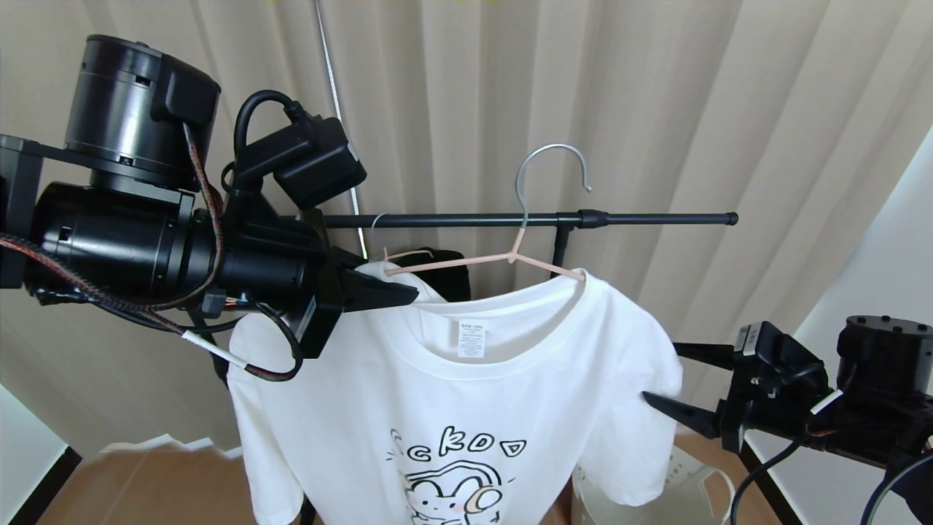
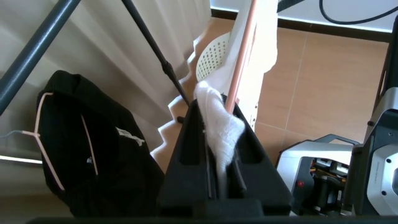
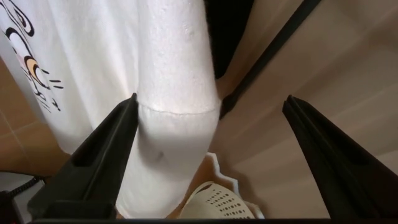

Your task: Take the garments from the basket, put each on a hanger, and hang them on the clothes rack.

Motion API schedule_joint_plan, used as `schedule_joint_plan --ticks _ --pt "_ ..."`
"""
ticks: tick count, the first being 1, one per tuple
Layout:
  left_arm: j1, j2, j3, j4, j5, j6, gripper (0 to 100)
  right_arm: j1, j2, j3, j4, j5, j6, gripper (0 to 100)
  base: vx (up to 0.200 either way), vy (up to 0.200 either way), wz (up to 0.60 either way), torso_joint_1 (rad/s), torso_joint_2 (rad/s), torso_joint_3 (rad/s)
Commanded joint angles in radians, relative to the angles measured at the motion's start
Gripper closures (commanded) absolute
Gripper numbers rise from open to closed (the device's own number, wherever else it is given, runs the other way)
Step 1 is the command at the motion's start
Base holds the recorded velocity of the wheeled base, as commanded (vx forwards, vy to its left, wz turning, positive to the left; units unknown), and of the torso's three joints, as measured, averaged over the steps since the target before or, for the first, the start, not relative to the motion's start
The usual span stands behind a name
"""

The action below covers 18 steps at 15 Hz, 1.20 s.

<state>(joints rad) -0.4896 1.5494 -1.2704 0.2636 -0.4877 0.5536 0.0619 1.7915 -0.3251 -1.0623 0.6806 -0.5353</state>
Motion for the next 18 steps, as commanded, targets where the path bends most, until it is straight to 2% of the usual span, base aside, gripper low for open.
schedule_joint_plan --ticks 1,9,18 --pt "0.000 -0.002 0.003 0.000 0.000 0.000 100 0.001 0.005 -0.005 -0.001 0.000 0.001 100 0.000 0.000 0.00 0.000 0.00 0.000" --pt "0.014 -0.014 0.014 0.000 0.000 -0.014 100 -0.119 0.026 -0.060 0.007 0.030 0.006 100 0.000 0.000 0.00 0.000 0.00 0.000" --pt "0.017 -0.017 0.028 0.000 0.000 -0.014 100 -0.120 0.014 -0.054 0.007 0.037 0.025 100 0.000 0.000 0.00 0.000 0.00 0.000"
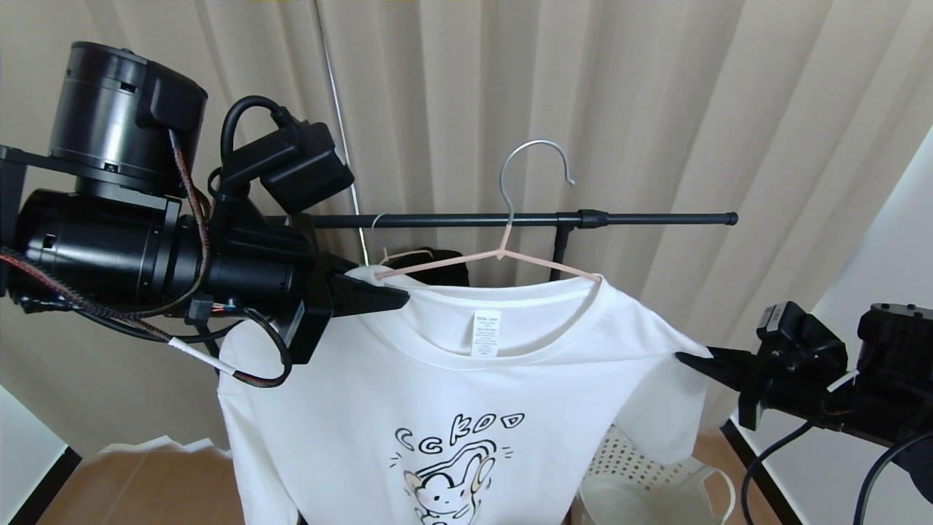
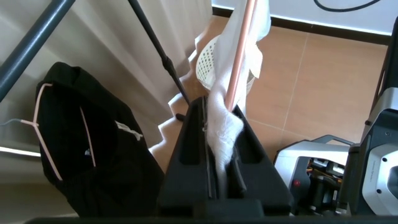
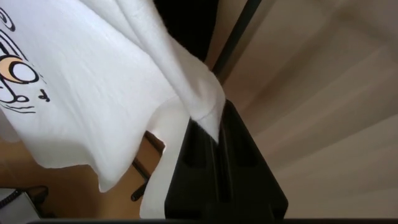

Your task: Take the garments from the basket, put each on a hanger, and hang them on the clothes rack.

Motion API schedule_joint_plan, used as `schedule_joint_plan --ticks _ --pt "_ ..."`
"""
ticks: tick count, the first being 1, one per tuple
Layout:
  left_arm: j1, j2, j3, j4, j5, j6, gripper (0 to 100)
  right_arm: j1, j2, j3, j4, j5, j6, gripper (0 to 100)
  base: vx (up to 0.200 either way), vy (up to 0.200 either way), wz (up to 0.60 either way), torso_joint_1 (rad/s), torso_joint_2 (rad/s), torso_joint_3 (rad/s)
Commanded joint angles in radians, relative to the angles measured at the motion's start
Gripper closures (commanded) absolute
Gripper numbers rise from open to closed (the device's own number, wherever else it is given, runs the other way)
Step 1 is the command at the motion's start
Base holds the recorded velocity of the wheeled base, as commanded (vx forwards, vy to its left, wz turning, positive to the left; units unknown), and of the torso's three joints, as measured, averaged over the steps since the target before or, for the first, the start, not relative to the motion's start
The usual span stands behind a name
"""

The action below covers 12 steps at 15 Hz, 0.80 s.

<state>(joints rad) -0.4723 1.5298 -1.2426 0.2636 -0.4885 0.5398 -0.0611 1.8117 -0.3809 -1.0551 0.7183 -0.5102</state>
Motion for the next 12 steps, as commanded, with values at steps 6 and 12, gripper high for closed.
schedule_joint_plan --ticks 6,12 --pt "0.000 0.004 0.017 -0.050 0.001 -0.021 100 0.004 -0.026 0.019 -0.003 0.058 -0.002 0 0.000 0.000 0.00 0.000 0.00 0.000" --pt "0.000 -0.002 0.061 -0.107 0.027 -0.055 100 0.004 -0.051 0.017 -0.003 0.066 0.002 0 0.000 0.000 0.00 0.000 0.00 0.000"
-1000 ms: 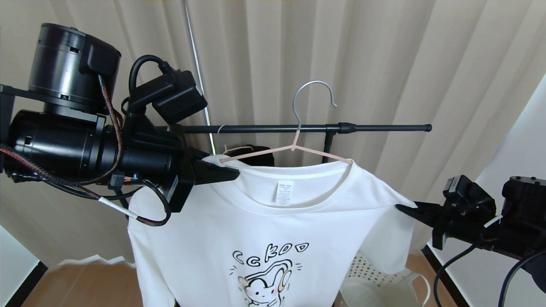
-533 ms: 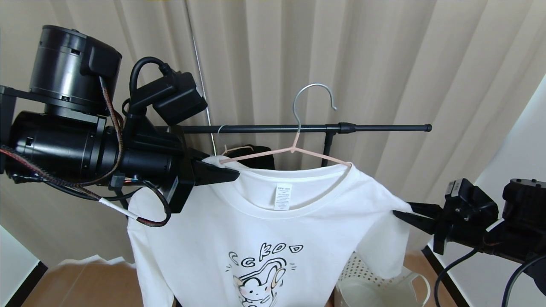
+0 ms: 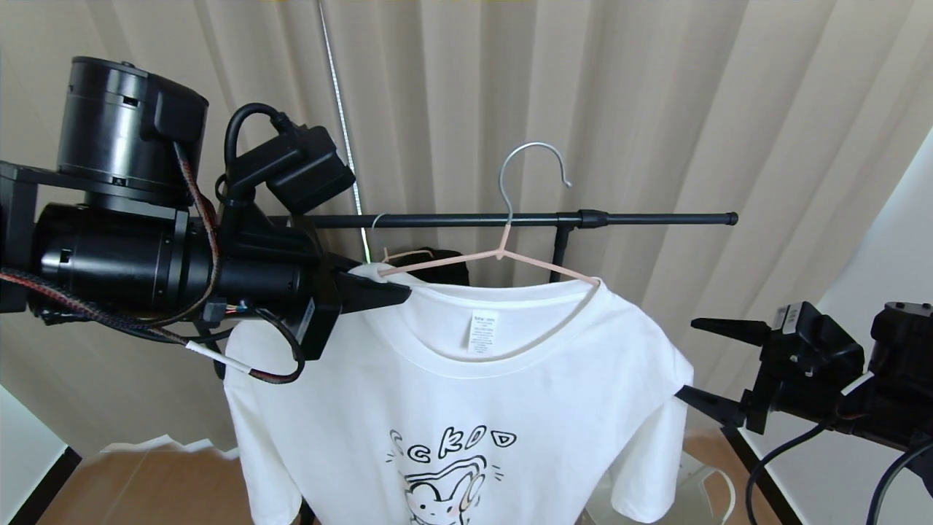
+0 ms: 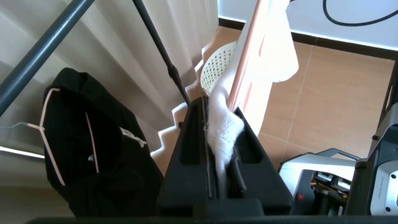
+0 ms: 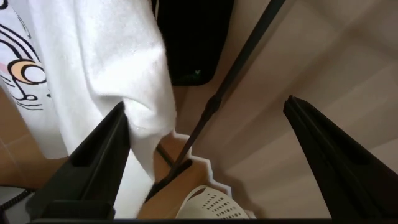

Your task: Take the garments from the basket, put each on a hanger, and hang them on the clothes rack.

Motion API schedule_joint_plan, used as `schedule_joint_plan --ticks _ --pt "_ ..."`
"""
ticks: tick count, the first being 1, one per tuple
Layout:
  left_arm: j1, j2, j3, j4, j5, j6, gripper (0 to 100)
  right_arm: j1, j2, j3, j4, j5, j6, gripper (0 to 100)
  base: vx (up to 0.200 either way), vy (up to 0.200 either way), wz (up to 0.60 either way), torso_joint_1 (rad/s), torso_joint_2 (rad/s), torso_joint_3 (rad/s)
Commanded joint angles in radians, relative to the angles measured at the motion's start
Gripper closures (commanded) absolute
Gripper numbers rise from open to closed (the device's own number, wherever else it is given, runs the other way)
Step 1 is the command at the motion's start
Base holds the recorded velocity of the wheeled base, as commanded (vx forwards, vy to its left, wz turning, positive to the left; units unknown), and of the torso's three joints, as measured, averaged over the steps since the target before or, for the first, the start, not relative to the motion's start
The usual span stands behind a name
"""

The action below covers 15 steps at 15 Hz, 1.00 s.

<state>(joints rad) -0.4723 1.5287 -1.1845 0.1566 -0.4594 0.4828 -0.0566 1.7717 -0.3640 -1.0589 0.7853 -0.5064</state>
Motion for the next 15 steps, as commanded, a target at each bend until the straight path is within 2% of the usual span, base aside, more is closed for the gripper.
schedule_joint_plan --ticks 1,7,10,14,15 --pt "0.001 -0.007 0.009 -0.002 0.024 -0.015 100 0.000 -0.026 0.002 -0.003 0.009 0.002 0 0.000 0.000 0.00 0.000 0.00 0.000" --pt "0.031 -0.007 0.023 -0.015 0.031 -0.030 100 -0.002 -0.044 0.005 -0.004 0.038 0.005 0 0.000 0.000 0.00 0.000 0.00 0.000" --pt "0.034 -0.004 0.043 -0.060 0.038 -0.053 100 -0.012 -0.049 0.005 -0.004 0.149 0.006 0 0.000 0.000 0.00 0.000 0.00 0.000" --pt "0.035 -0.007 0.069 -0.068 0.065 -0.069 100 -0.031 -0.072 0.010 -0.004 0.259 0.026 0 0.000 0.000 0.00 0.000 0.00 0.000" --pt "0.035 -0.010 0.072 -0.068 0.076 -0.078 100 -0.034 -0.086 0.008 -0.004 0.265 0.046 0 0.000 0.000 0.00 0.000 0.00 0.000"
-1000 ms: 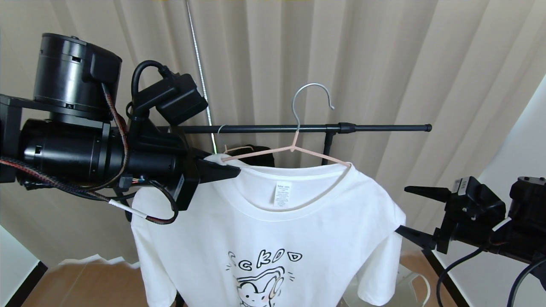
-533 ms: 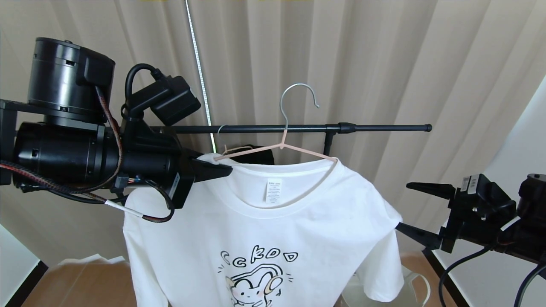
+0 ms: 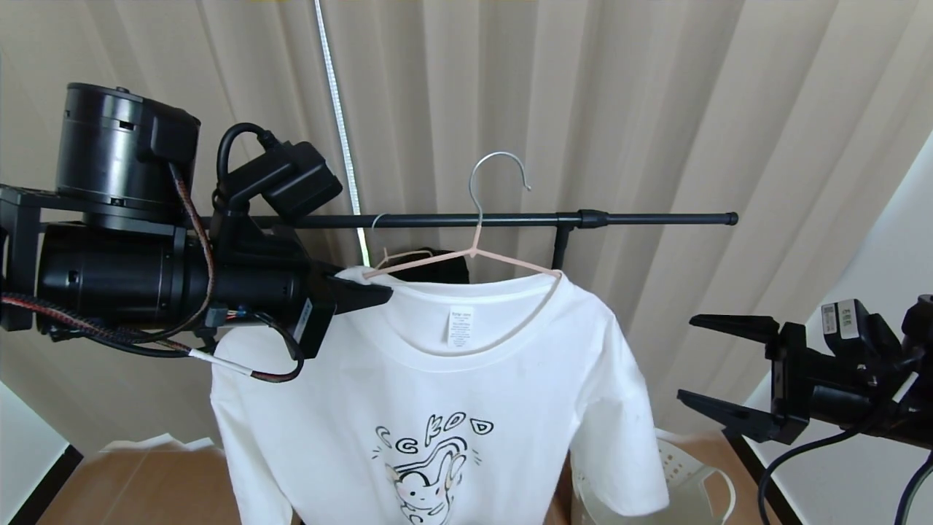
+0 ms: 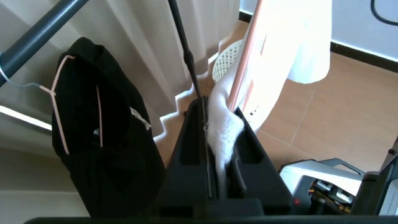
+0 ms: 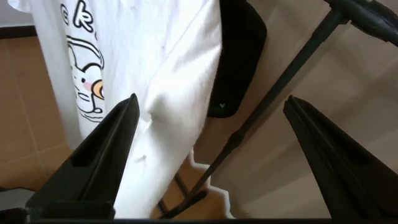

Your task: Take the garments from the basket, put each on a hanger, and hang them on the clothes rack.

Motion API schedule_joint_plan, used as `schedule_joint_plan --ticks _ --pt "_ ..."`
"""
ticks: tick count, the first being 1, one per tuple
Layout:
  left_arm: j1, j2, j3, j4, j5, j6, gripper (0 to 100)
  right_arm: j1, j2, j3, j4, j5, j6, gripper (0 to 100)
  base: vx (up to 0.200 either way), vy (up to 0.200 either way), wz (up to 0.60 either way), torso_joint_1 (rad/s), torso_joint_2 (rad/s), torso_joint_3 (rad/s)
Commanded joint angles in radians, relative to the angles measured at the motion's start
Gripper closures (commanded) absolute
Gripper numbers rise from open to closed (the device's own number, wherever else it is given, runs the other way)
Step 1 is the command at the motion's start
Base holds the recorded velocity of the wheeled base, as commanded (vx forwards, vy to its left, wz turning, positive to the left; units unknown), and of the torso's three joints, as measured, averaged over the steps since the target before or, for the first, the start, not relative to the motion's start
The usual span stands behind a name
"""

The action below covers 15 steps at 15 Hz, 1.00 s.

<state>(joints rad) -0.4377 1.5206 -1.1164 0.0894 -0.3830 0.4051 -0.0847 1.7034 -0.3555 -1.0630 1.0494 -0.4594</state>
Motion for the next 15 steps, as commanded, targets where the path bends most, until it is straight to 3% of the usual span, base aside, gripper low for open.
schedule_joint_plan --ticks 1,5,8,12,13,15 --pt "0.005 -0.007 0.012 -0.005 0.009 -0.011 100 -0.006 -0.031 -0.003 0.000 0.003 0.036 0 0.000 0.000 0.00 0.000 0.00 0.000" --pt "0.014 -0.011 0.056 -0.066 0.035 -0.026 100 -0.004 -0.084 -0.023 -0.003 -0.023 0.182 0 0.000 0.000 0.00 0.000 0.00 0.000" --pt "0.014 -0.016 0.084 -0.086 0.044 -0.061 100 0.020 -0.116 -0.043 -0.003 -0.094 0.318 0 0.000 0.000 0.00 0.000 0.00 0.000" --pt "0.025 -0.017 0.122 -0.119 0.058 -0.071 100 0.128 -0.120 -0.089 0.000 -0.335 0.441 0 0.000 0.000 0.00 0.000 0.00 0.000" --pt "0.025 -0.017 0.133 -0.143 0.061 -0.088 100 0.160 -0.122 -0.109 0.000 -0.413 0.512 0 0.000 0.000 0.00 0.000 0.00 0.000" --pt "0.025 -0.017 0.138 -0.151 0.075 -0.127 100 0.189 -0.119 -0.143 0.006 -0.494 0.590 0 0.000 0.000 0.00 0.000 0.00 0.000"
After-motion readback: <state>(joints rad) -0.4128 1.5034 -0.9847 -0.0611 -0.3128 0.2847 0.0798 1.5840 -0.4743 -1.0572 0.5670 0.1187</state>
